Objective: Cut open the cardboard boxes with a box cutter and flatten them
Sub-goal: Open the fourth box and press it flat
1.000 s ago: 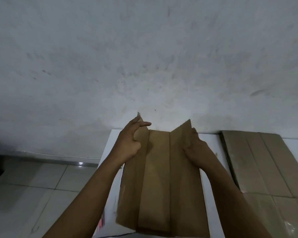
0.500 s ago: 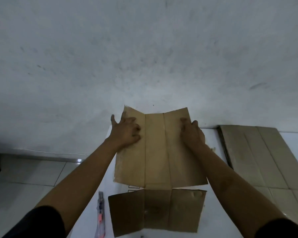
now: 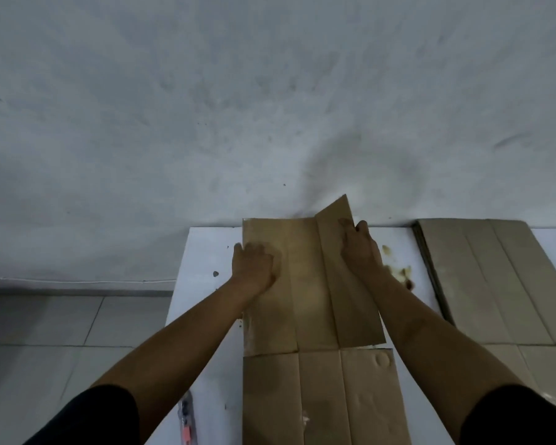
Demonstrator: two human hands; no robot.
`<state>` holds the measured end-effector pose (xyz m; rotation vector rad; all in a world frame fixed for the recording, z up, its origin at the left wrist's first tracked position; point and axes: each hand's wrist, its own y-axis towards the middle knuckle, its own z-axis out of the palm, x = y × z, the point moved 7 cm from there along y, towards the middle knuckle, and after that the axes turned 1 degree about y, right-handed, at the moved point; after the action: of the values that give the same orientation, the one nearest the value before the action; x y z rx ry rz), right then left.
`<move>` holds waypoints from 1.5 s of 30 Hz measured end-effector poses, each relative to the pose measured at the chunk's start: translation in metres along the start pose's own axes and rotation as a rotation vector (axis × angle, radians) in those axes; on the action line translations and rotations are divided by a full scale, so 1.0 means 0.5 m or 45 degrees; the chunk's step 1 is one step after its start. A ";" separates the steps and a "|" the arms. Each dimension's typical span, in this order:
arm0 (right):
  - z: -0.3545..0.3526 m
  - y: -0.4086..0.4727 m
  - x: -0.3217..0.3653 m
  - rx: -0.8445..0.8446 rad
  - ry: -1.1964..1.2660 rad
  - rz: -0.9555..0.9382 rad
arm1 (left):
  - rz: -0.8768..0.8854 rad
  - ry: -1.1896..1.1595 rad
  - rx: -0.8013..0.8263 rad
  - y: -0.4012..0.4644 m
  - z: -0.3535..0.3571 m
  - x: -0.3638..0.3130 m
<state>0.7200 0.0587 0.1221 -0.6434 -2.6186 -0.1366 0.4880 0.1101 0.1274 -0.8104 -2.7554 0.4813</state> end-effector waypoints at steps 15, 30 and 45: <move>0.268 -0.216 -0.154 0.454 -0.333 0.052 | 0.122 -0.355 0.119 -0.035 0.348 -0.127; 0.296 -0.508 -0.124 0.301 -0.163 -0.040 | 0.042 -0.340 -0.156 -0.026 0.377 -0.128; 0.291 -0.516 -0.124 0.521 -0.253 -0.252 | 0.067 -0.415 -0.187 -0.151 0.413 -0.147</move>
<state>0.5934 -0.1676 -0.0334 -0.2657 -2.7741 0.4146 0.4490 -0.0414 -0.0435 -0.9123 -3.1064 0.4608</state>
